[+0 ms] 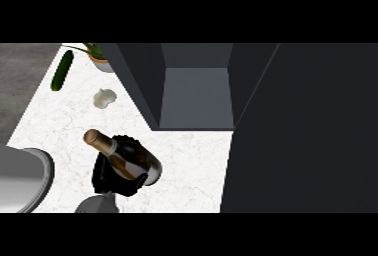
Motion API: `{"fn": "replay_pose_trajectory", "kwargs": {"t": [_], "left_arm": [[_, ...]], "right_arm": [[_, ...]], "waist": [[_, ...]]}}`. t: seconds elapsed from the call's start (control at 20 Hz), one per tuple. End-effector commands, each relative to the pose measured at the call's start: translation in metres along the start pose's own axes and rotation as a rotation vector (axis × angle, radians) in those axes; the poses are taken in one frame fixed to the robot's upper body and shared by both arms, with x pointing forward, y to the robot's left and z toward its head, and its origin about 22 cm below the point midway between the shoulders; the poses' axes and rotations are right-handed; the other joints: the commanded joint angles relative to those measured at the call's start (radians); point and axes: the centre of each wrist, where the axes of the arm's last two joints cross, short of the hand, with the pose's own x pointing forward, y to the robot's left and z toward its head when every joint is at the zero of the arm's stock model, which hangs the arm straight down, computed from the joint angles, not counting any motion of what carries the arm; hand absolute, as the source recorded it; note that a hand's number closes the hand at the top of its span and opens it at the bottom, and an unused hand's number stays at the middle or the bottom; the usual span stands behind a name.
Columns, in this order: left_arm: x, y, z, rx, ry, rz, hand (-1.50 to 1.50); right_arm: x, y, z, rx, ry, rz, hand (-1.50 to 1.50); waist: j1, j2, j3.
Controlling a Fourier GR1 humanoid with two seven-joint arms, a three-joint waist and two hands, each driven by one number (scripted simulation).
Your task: Pick up the wine, place it into the cabinet and close the cabinet
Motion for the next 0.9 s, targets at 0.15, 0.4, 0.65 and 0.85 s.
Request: {"fn": "replay_pose_trajectory", "kwargs": {"t": [0.15, 0.4, 0.65, 0.85], "left_arm": [[-0.007, -0.056, 0.017, -0.009, 0.013, -0.009, 1.50], [0.011, -0.087, 0.003, 0.011, 0.049, 0.032, 1.50], [-0.007, -0.110, -0.006, 0.065, 0.069, 0.035, 1.50], [-0.012, -0.094, -0.006, 0.110, 0.075, 0.024, 1.50]], "right_arm": [[0.004, 0.002, 0.013, 0.029, -0.032, -0.053, -1.50], [0.022, -0.003, 0.012, 0.035, -0.022, -0.054, -1.50], [0.001, 0.003, 0.013, 0.036, -0.013, -0.031, -1.50], [0.018, -0.001, 0.023, 0.044, -0.008, -0.035, -1.50]], "waist": [[-0.005, 0.002, 0.000], [-0.005, 0.002, -0.001], [-0.010, 0.004, -0.001], [-0.011, 0.004, -0.001]]}}
